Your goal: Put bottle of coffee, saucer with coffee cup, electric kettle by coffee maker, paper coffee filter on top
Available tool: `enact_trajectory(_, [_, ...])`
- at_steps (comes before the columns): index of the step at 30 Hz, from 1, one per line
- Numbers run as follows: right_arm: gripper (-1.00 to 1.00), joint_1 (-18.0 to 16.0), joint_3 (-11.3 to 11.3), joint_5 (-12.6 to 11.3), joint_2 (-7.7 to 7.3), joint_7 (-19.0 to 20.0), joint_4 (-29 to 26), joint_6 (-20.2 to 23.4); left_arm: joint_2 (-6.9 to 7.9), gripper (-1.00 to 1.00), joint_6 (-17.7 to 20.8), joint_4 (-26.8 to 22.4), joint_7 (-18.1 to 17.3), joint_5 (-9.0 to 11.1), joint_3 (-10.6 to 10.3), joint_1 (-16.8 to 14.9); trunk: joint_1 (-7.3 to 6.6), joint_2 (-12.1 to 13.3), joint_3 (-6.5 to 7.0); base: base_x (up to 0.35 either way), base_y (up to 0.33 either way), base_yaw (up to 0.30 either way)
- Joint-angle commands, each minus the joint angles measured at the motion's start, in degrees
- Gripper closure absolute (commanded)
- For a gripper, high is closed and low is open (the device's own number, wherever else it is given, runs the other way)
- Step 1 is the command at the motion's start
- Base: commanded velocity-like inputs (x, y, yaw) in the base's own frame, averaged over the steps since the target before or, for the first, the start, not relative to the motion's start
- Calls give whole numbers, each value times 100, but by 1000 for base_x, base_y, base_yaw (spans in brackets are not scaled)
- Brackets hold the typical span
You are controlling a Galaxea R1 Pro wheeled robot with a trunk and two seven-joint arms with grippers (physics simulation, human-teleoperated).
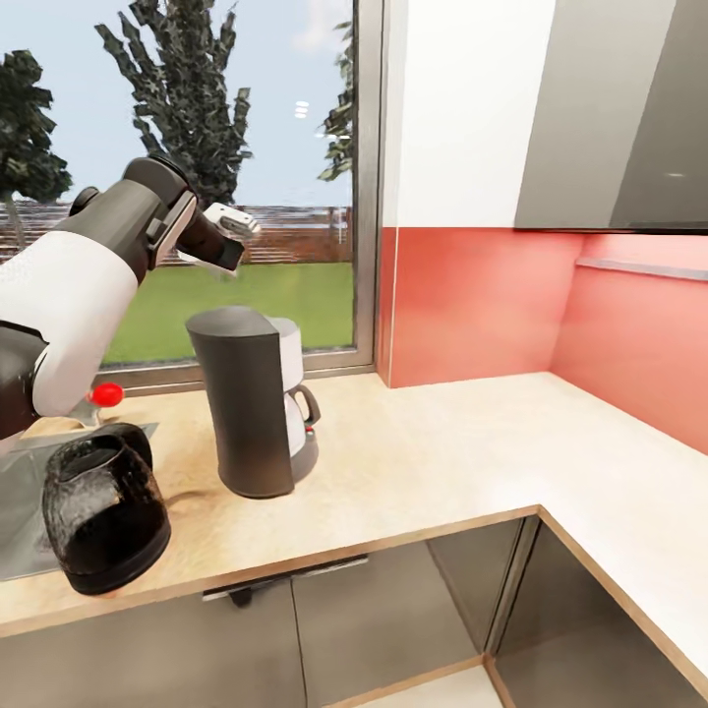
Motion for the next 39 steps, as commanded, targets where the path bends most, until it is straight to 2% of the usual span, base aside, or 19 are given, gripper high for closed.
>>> enact_trajectory(1, [-100,-5,1,14,0,-4,6,-19,4,100,6,-8,-62,-64,-19,-4,1,-5,-8,117,-88,43])
enact_trajectory(23, [-100,-5,1,14,0,-5,5,-19,-22,100,7,-8,-62,-64,-20,-4,1,-5,-8,118,-85,7])
enact_trajectory(39, [-100,-5,5,15,4,-2,58,-19,-22,100,8,-8,-62,-64,-20,-4,1,-5,-8,57,-38,0])
